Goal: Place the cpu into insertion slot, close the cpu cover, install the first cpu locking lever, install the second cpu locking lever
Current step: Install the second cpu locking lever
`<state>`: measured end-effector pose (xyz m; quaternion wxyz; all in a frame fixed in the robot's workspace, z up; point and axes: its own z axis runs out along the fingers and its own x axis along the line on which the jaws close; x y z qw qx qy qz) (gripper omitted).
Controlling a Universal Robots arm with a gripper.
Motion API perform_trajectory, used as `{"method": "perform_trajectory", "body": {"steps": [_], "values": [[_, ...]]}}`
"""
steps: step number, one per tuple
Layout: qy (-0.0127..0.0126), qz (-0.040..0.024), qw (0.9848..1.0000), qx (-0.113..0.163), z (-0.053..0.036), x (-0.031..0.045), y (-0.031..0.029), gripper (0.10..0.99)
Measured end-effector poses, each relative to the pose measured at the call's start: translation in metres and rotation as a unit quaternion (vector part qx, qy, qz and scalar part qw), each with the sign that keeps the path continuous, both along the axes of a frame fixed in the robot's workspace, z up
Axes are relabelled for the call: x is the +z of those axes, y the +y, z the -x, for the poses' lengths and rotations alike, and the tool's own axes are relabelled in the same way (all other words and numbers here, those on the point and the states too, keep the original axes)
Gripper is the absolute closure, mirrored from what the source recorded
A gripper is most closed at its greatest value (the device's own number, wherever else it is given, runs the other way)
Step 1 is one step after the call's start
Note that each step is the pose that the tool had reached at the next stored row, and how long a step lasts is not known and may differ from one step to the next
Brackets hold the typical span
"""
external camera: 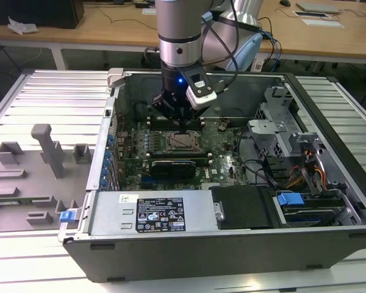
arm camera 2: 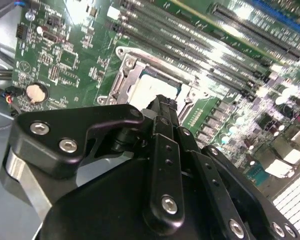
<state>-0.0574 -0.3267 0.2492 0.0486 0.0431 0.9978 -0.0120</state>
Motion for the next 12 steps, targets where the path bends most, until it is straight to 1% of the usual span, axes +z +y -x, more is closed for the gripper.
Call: {"method": "perform_trajectory", "body": {"steps": [1,3,4,5,7,9,11,12], "values": [[0.0001,-0.0007,1.0,0.0,0.0,0.0,-0.0037,0.98],[0.0,-0.0044,1.0,0.0,0.0,-0.0004,-0.0104,0.98],[0.0001,-0.0102,0.9999,0.0,0.0,-0.0009,-0.0187,0.98],[0.0,-0.0136,0.9999,0.0,0.0,-0.0016,-0.0218,0.98],[0.0,-0.0208,0.9998,0.0,0.0,-0.0034,-0.0258,0.98],[0.0,-0.0261,0.9997,0.0,0.0001,-0.0051,-0.028,0.98],[0.0001,-0.0343,0.9994,0.0,0.0004,-0.008,-0.0318,0.98],[0.0,-0.0362,0.9993,0.0,0.0005,-0.0089,-0.0332,0.98]]}}
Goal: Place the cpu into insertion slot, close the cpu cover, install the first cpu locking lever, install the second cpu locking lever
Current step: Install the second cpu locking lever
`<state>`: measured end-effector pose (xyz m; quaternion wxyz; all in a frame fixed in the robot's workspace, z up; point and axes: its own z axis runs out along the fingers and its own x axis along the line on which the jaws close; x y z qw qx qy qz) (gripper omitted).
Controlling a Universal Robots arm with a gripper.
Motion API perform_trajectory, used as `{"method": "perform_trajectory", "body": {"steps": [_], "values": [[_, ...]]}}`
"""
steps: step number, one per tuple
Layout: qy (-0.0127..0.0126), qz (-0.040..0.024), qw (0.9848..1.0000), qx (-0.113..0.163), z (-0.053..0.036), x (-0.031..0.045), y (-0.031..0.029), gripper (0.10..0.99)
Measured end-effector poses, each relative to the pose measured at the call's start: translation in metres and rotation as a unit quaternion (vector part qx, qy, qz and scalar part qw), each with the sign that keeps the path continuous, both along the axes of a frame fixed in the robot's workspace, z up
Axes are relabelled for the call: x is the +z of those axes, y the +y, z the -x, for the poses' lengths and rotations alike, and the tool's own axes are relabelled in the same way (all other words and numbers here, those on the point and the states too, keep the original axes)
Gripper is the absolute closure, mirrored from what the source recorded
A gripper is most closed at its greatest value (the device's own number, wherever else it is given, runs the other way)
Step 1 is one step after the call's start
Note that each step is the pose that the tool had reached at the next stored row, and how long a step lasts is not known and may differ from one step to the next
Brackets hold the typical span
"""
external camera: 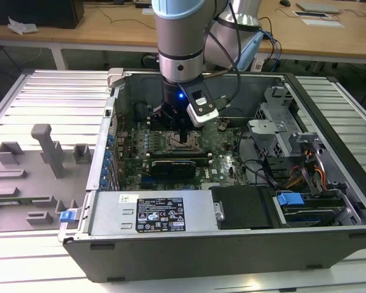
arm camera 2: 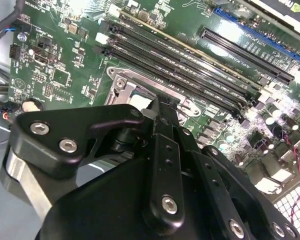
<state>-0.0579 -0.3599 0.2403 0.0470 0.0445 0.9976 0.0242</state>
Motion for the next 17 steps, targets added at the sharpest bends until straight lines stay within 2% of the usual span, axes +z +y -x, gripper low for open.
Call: {"method": "perform_trajectory", "body": {"steps": [2,7,10,12,14,17], "values": [[0.0,-0.0064,1.0,0.0,0.0007,-0.0026,-0.0036,0.98],[0.0001,-0.0197,0.9998,0.0,0.0031,-0.0085,-0.006,0.98],[0.0,-0.0252,0.9997,0.0,0.0059,-0.0115,-0.0087,0.98],[0.0,-0.0343,0.9994,0.0,0.0103,-0.0141,-0.013,0.98],[0.0001,-0.0456,0.999,0.0,0.0125,-0.0166,-0.0207,0.98],[0.0,-0.0567,0.9984,0.0,0.0155,-0.0205,-0.0226,0.98]]}}
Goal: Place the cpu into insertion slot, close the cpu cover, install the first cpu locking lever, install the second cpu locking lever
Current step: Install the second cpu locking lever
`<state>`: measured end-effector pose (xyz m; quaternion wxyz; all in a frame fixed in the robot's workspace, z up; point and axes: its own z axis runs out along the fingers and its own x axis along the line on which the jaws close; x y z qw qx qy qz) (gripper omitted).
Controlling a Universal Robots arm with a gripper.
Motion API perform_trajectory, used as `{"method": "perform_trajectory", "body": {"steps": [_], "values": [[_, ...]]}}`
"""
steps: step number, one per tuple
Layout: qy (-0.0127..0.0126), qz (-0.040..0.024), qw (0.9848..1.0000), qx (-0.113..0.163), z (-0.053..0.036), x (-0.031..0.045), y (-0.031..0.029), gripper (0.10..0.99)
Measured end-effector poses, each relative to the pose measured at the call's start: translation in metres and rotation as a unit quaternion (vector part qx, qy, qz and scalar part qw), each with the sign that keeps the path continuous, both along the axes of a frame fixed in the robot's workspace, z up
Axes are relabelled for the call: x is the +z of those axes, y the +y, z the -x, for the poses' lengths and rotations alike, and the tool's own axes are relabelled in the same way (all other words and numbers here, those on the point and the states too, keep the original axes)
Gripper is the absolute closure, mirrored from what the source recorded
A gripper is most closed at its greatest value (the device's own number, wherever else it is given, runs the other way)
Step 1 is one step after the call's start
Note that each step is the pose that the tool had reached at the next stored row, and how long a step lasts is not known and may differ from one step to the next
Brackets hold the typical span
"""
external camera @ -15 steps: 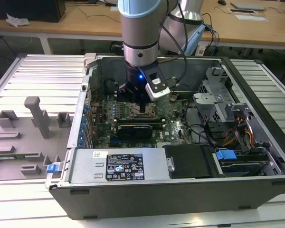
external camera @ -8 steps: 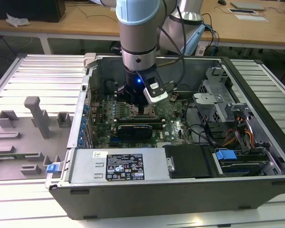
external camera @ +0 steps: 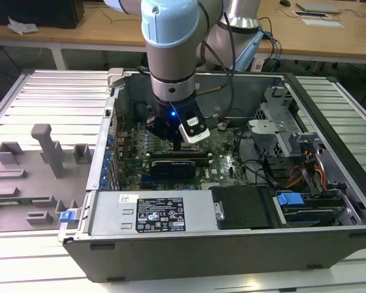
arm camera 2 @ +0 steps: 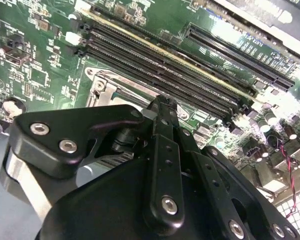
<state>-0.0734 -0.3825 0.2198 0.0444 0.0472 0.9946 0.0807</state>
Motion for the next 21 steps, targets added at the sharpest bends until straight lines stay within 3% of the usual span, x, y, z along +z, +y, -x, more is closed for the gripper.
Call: {"method": "perform_trajectory", "body": {"steps": [10,21], "values": [[0.0,-0.0257,0.9997,0.0,0.0082,-0.0094,-0.0069,0.98],[0.0,-0.0415,0.9991,0.0,0.0156,-0.0129,-0.0134,0.98]]}}
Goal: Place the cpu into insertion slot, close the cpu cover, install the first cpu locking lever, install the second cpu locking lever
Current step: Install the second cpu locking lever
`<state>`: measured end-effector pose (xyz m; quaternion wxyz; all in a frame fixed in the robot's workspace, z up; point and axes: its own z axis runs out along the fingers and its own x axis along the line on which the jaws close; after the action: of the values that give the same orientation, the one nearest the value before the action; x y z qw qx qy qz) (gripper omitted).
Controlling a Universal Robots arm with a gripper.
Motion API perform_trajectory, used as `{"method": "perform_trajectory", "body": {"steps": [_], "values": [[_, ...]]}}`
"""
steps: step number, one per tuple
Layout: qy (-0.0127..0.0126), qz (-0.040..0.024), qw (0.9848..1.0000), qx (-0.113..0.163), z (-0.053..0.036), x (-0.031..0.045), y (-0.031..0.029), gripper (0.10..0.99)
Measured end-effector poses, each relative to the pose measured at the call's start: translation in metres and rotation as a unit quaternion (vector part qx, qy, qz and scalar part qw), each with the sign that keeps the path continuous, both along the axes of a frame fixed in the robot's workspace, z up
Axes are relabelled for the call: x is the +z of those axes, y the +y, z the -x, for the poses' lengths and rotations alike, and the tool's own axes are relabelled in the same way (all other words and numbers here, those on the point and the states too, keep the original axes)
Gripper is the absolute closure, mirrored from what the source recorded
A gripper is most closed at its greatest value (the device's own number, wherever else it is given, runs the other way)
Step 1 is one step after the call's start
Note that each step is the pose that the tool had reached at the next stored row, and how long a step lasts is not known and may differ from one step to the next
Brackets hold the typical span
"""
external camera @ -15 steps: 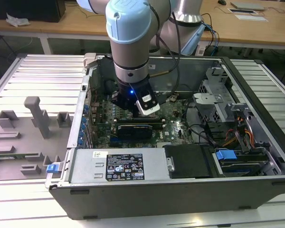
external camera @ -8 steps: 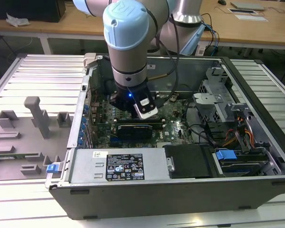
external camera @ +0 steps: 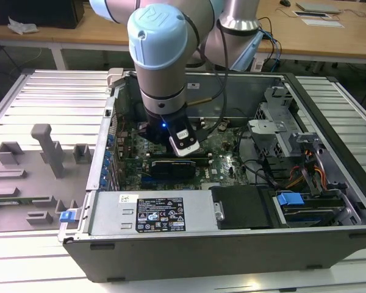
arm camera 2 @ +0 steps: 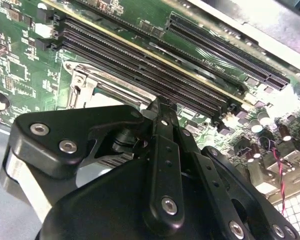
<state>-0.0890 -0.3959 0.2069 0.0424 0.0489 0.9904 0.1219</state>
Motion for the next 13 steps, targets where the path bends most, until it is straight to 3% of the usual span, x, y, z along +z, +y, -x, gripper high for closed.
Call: {"method": "perform_trajectory", "body": {"steps": [4,13], "values": [[0.0,-0.0094,1.0,0.0,0.004,-0.002,-0.0015,0.98],[0.0,-0.0183,0.9998,0.0,0.0054,-0.0086,-0.0002,0.98]]}}
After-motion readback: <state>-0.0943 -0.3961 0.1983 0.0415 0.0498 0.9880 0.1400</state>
